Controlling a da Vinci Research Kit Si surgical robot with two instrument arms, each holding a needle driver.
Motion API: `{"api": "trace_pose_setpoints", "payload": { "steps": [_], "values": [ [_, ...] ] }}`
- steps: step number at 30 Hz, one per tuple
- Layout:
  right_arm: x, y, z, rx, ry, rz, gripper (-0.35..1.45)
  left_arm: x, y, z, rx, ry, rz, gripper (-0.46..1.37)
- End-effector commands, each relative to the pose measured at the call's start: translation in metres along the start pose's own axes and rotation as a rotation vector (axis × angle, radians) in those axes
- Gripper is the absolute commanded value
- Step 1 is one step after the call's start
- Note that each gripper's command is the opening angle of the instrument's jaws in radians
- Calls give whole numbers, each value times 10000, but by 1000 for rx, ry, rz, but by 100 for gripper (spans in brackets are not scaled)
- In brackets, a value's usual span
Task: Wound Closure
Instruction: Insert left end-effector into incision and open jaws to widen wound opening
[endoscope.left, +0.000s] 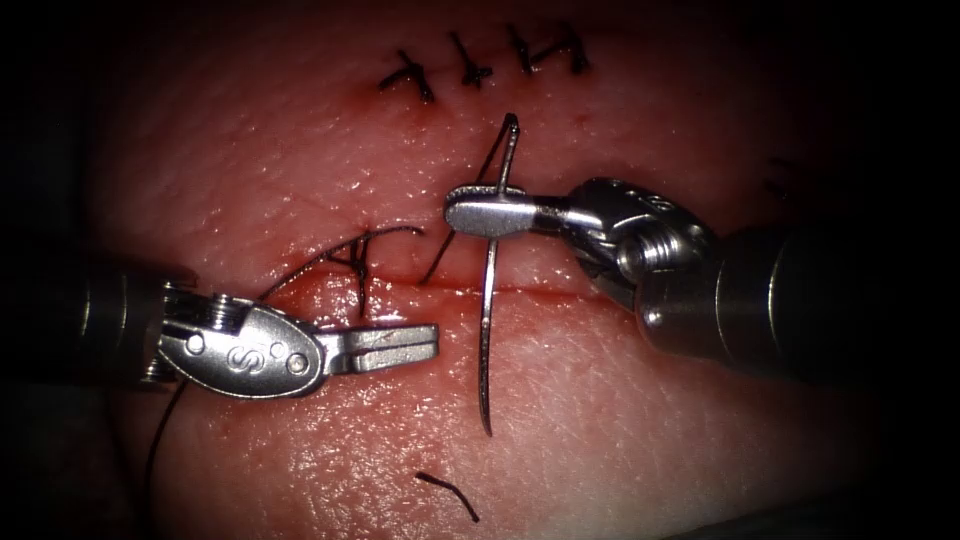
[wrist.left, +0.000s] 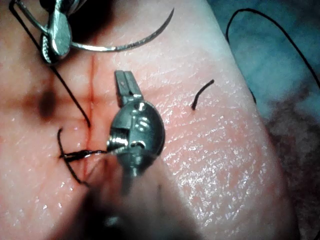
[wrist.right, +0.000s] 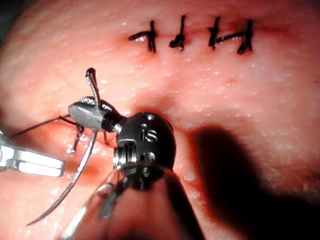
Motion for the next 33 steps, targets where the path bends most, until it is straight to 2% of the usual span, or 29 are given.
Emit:
{"api": "trace_pose_setpoints", "payload": {
  "steps": [1, 3, 8, 14, 26, 33],
  "values": [
    [-1, -1, -1, 7, 2, -19, -35, -1, 2, 3, -25, -44, -36, -35],
    [0, -4, -1, 16, 8, -52, -35, -10, 2, 6, -32, -97, -86, -35],
    [7, -9, -2, 29, 21, -106, -35, -28, 1, 15, -49, -205, -101, -35],
    [12, -15, -1, 47, 35, -144, -35, -47, -9, 25, -39, -216, -144, -35],
    [8, -21, -1, 81, 25, -213, -35, -83, -32, 44, -41, -284, -157, -35],
    [7, -21, -1, 83, 25, -219, -35, -100, -46, 54, -60, -369, -166, -35]
  ]
}}
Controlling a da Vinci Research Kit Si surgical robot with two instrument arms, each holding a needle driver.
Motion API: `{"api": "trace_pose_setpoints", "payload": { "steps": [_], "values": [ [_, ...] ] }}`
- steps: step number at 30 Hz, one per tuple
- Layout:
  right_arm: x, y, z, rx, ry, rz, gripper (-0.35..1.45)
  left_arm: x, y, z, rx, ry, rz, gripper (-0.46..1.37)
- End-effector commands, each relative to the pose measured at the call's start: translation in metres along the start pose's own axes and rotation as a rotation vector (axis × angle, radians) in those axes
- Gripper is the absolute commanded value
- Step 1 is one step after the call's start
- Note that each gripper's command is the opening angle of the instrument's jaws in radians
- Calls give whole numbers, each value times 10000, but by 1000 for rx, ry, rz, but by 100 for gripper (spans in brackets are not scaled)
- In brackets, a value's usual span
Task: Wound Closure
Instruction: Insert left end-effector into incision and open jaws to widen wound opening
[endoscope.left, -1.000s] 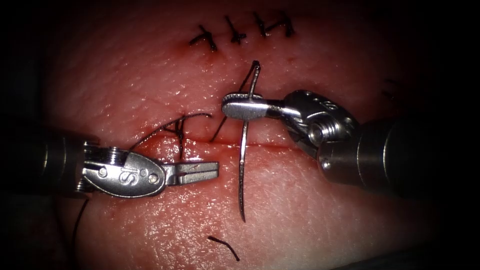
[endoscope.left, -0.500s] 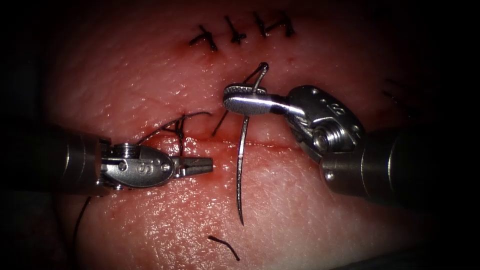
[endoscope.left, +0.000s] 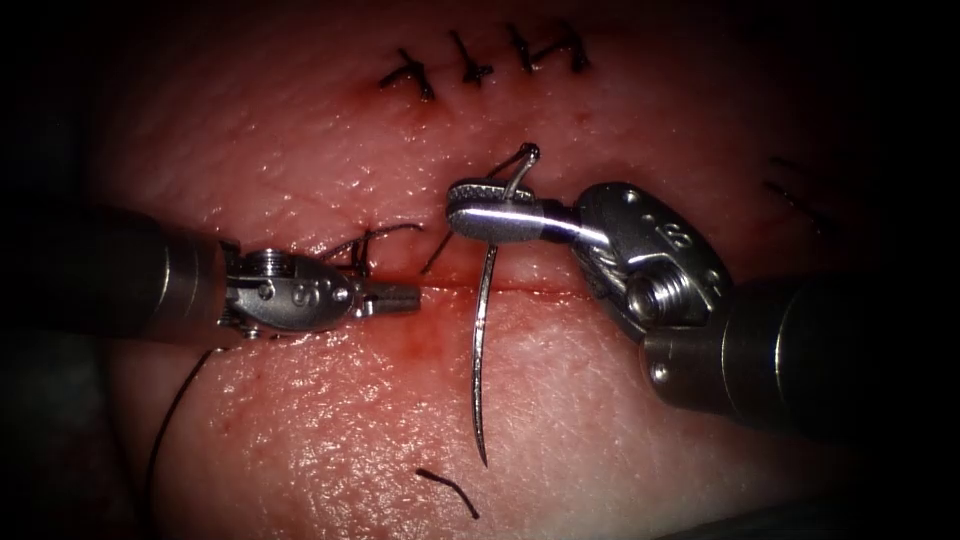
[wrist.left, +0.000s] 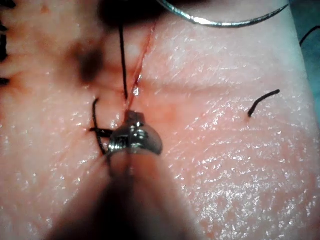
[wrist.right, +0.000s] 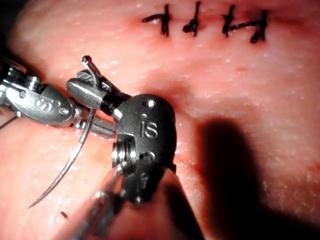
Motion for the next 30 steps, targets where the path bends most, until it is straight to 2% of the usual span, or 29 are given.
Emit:
{"api": "trace_pose_setpoints", "payload": {
  "steps": [1, 5, 12, 17, 22, 26, 30],
  "values": [
    [0, 0, 0, -2, 0, 0, -35, -1, -2, 1, -10, -7, 0, -35],
    [-1, 0, 1, -2, 0, -19, -35, -4, -10, 4, -11, -37, -7, -35],
    [-7, 0, 4, -9, 2, -85, -35, -7, -18, 10, -45, -135, -3, -35],
    [-13, -3, 9, 18, 1, -119, -35, -10, -19, 16, -74, -242, -4, -35],
    [-18, -7, 17, 48, 1, -153, -35, -17, -25, 25, -63, -331, -15, -35],
    [-18, -7, 20, 48, 2, -162, -35, -22, -28, 33, -54, -359, -16, -35],
    [-17, -6, 20, 42, 2, -167, -35, -25, -25, 36, -97, -386, -9, -35]
  ]
}}
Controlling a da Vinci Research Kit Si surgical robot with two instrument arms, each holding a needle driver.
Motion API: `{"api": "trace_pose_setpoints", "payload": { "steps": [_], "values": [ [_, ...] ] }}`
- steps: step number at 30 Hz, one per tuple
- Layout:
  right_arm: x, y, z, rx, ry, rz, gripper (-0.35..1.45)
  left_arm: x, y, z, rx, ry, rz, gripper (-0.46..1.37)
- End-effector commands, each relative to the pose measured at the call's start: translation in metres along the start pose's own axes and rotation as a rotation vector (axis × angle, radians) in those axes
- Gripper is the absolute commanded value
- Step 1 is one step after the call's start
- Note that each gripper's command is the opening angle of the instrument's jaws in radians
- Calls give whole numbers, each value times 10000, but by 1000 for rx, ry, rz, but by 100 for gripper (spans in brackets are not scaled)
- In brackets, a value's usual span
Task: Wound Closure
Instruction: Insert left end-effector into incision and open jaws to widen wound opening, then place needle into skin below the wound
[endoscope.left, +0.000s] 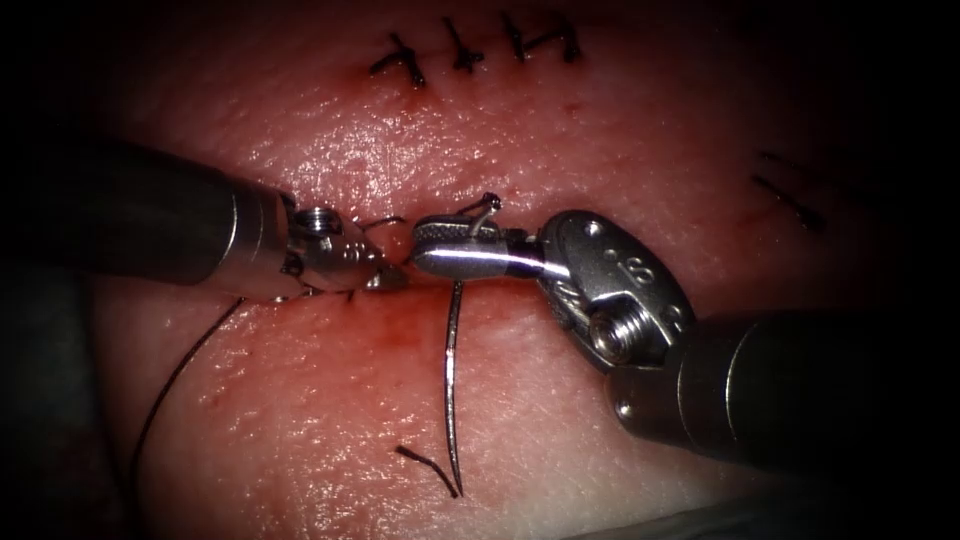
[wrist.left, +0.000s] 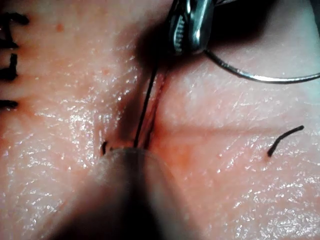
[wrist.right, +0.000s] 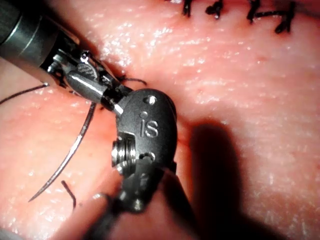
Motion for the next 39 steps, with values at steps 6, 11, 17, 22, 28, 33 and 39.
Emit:
{"api": "trace_pose_setpoints", "payload": {
  "steps": [6, 11, 17, 22, 28, 33, 39],
  "values": [
    [1, 6, -4, -18, -2, -30, -35, 0, 8, -3, -90, -18, 8, 18],
    [1, 9, -5, -19, -3, -37, -35, -1, 15, -3, -130, -21, 23, 73],
    [1, 12, -7, -19, -1, -61, -35, 2, 19, -9, -154, 16, 5, 84],
    [3, 21, -7, -31, 4, -121, -35, 8, 21, -15, -166, 59, -4, 83],
    [8, 33, -1, -73, 34, -316, -35, 9, 23, -14, -172, 72, -5, 78],
    [5, 45, 4, -105, -17, -437, -35, 8, 24, -14, -178, 79, -26, 62],
    [7, 55, 10, -115, -11, -669, -35, 8, 26, -14, -189, 91, -30, 61]
  ]
}}
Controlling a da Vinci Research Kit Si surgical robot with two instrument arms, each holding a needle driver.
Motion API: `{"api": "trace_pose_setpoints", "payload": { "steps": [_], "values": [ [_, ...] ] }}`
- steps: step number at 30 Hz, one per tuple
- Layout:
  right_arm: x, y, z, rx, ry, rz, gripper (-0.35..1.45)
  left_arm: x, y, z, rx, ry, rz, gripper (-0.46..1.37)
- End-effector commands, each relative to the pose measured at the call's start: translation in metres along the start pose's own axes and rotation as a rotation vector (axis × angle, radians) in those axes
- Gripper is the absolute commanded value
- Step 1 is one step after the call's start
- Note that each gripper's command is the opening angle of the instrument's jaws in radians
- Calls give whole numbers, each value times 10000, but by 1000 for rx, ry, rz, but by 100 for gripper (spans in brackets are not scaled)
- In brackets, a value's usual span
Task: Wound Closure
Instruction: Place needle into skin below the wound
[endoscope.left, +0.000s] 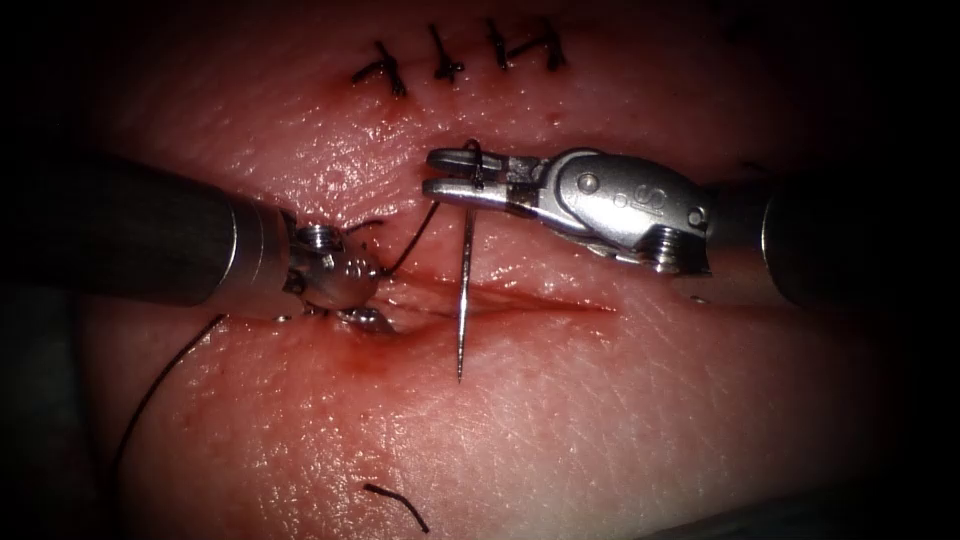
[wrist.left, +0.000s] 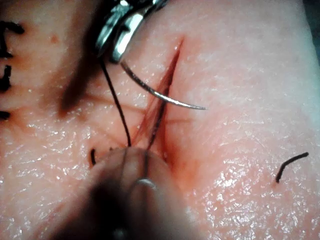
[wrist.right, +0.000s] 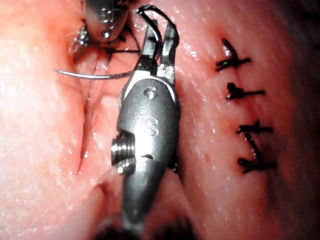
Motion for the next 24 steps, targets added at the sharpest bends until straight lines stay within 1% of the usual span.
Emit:
{"api": "trace_pose_setpoints", "payload": {
  "steps": [1, 3, 4, 6, 9, 14, 24],
  "values": [
    [0, 9, 2, -6, 6, -19, -35, 0, 0, 0, -1, 0, 1, 60],
    [0, 10, 3, -9, 30, -71, -35, 0, 1, 0, -2, -1, -3, 56],
    [0, 11, 4, -12, 41, -90, -35, 0, 1, 0, -3, -1, -7, 58],
    [-1, 12, 5, -13, 64, -124, -35, 0, 2, 0, -6, 1, -3, 67],
    [-4, 14, 7, -27, 87, -150, -35, 0, 2, 0, -8, 4, -6, 69],
    [-7, 16, 9, -43, 104, -166, -35, -1, 2, 0, -9, 3, -4, 68],
    [-10, 16, 12, -48, 107, -167, -35, -1, 1, 1, -10, 3, -17, 66]
  ]
}}
